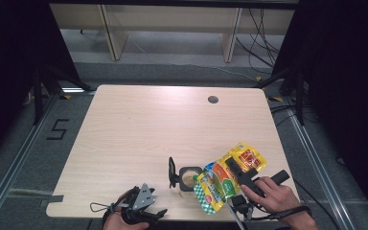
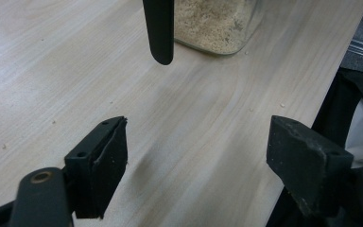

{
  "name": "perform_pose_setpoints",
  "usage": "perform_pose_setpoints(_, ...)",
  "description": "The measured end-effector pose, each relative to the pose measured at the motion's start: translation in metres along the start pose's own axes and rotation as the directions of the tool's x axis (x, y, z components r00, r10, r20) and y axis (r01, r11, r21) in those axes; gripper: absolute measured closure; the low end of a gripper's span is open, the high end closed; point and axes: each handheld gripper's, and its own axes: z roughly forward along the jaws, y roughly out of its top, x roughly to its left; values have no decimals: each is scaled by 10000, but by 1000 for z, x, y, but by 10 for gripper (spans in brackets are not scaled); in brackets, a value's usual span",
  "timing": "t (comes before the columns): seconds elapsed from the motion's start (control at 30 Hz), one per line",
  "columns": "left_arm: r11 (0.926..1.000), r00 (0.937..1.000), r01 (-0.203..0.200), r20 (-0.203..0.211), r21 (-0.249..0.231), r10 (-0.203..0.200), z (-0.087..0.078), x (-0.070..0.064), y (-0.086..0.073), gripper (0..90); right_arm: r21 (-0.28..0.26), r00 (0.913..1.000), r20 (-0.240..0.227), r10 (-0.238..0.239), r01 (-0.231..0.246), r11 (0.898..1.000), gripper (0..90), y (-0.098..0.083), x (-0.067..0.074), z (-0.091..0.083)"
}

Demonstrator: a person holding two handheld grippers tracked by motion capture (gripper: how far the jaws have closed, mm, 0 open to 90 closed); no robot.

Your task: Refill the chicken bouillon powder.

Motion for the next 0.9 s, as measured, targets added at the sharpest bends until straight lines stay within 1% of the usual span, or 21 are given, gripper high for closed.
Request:
perform_pose_setpoints(0.03,10000,10000,-22,0,13,22,0,0,0,212,-35,9999,113,109,-109,9999,406,0,1,1)
perform_pose_setpoints(0.13,10000,10000,-4,-18,-18,4,0,0,0,212,-16,9999,92,105,-105,9999,407,0,0,0)
perform_pose_setpoints(0.17,10000,10000,-5,-20,-22,5,0,0,0,212,-82,10000,52,-1,1,10000,407,0,0,1)
perform_pose_setpoints(0.2,10000,10000,31,-13,-47,-31,0,0,0,212,-32,9999,112,107,-107,9999,407,0,0,0)
perform_pose_setpoints(0.23,10000,10000,-65,-42,2,66,0,1,0,212,-28,9999,115,76,-75,10000,407,0,0,1)
perform_pose_setpoints(0.3,10000,10000,-49,-45,-6,49,0,0,0,212,-34,9999,28,152,-152,9999,408,-1,0,1)
perform_pose_setpoints(0.47,10000,10000,-49,-50,-1,49,-1,0,0,212,-6,9999,50,153,-153,9999,409,-1,0,0)
perform_pose_setpoints(0.5,10000,10000,-14,-20,-12,14,0,0,0,212,-25,10000,19,77,-77,10000,409,-2,0,0)
perform_pose_setpoints(0.6,10000,10000,-78,-55,4,78,0,1,0,211,69,9998,133,174,-175,9998,410,-3,0,0)
perform_pose_setpoints(0.63,10000,10000,-15,-12,7,15,0,0,0,212,50,10000,71,41,-41,10000,410,-4,-1,0)
perform_pose_setpoints(0.67,10000,10000,53,6,-49,-53,0,0,0,212,71,10000,41,83,-83,9999,410,-5,-1,0)
perform_pose_setpoints(0.7,10000,10000,59,17,-48,-59,0,0,0,212,112,9997,129,208,-210,9997,410,-5,0,-1)
perform_pose_setpoints(0.73,9999,9999,-106,-35,105,106,0,1,0,212,95,9999,43,152,-153,9998,410,-5,-1,0)
perform_pose_setpoints(0.77,9999,9999,-121,-22,100,121,0,1,0,212,101,9999,65,126,-126,9999,410,-6,-1,0)
perform_pose_setpoints(0.8,10000,10000,-56,-53,49,56,0,0,0,212,151,9997,85,230,-231,9996,410,-6,0,-1)
perform_pose_setpoints(0.83,10000,10000,10,0,-5,-10,0,0,0,212,109,9999,55,129,-129,9999,410,-5,-1,-1)
perform_pose_setpoints(0.87,10000,10000,-17,-9,22,17,0,0,0,212,57,9996,227,148,-150,9999,410,-5,-1,-1)
perform_pose_setpoints(0.9,9999,9999,-113,-32,107,114,0,1,0,212,51,9996,256,117,-118,9999,410,-5,-2,0)
